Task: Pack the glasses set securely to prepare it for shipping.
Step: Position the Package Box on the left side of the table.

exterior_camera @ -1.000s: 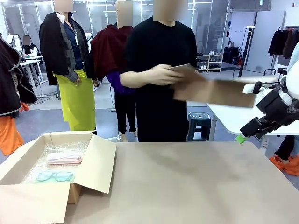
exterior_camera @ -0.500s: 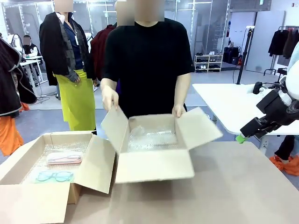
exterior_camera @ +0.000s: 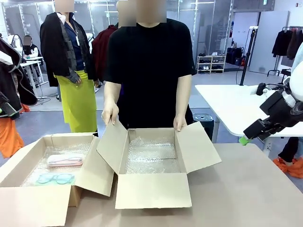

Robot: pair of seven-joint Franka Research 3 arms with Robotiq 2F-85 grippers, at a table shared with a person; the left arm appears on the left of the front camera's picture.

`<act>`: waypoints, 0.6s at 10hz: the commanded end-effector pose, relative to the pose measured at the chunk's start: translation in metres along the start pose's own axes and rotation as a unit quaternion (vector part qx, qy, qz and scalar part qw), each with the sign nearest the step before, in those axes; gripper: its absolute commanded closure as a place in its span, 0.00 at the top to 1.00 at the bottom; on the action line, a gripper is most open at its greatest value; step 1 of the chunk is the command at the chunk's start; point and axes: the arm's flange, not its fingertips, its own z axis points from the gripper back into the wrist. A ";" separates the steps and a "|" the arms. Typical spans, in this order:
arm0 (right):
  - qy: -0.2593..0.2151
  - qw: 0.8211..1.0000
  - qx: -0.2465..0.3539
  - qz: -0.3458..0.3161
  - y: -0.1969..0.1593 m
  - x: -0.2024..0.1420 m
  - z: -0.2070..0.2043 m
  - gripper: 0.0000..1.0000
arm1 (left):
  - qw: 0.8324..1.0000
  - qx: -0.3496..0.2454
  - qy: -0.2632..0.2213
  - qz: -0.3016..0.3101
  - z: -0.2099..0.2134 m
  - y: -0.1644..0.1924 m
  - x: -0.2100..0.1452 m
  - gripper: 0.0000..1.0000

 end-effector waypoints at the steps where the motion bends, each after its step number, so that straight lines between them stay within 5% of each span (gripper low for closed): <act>1: -0.001 1.000 -0.006 0.000 0.002 0.002 0.001 1.00 | 0.997 0.074 -0.010 -0.033 -0.034 -0.045 -0.015 1.00; 6: -0.001 1.000 -0.006 0.000 0.002 0.002 0.001 1.00 | 0.978 0.176 -0.088 -0.070 -0.063 -0.097 -0.017 1.00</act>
